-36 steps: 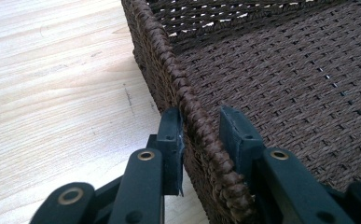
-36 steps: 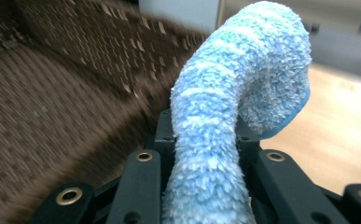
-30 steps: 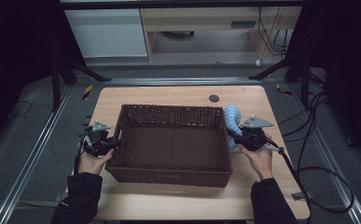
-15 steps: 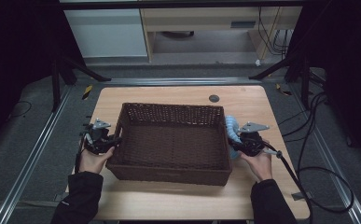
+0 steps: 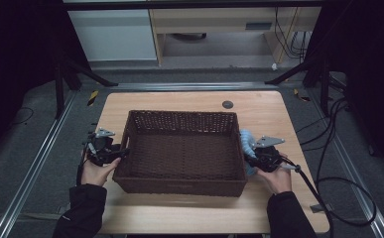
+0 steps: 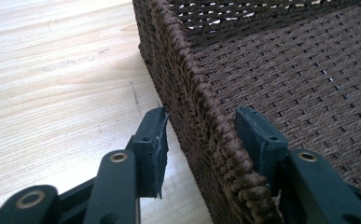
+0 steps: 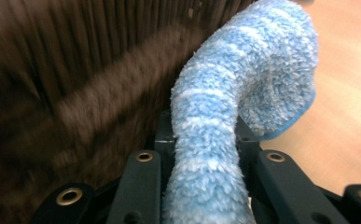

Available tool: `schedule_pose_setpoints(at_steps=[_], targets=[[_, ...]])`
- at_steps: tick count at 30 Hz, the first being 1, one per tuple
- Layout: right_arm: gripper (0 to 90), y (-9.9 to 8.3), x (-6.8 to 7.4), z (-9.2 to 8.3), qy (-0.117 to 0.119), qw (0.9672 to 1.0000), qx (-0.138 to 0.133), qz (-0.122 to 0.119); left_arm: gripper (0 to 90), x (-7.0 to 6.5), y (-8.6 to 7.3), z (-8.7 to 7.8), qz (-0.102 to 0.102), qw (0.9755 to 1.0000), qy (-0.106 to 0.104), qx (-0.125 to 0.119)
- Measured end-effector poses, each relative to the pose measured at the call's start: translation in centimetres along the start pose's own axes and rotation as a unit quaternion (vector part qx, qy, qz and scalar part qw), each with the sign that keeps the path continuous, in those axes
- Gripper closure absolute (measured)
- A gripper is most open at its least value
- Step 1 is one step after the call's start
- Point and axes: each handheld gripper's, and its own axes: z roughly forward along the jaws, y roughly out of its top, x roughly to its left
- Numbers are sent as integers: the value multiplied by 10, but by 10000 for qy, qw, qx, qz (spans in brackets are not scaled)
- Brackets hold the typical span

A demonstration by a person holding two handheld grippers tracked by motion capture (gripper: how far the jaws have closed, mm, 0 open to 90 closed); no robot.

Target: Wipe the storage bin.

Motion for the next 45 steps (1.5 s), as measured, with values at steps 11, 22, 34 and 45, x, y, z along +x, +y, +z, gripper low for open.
schedule_pose_setpoints(at_steps=[11, 22, 34, 45], targets=[[707, 12, 1, -25, 8, 9967, -787, 190, 528, -5, -6, -11, 40, 10000, -81, -1], [707, 6, 6, -24, 69, 9981, -600, 119, 695, -12, -9, -8, 28, 9999, -2, 109], [704, 4, 4, -20, 80, 9989, -446, 140, 718, -8, -3, -2, -66, 10000, 29, 7], [705, 5, 6, -24, 103, 9984, -546, 50, 717, -3, 5, 5, -34, 10000, 44, 13]])
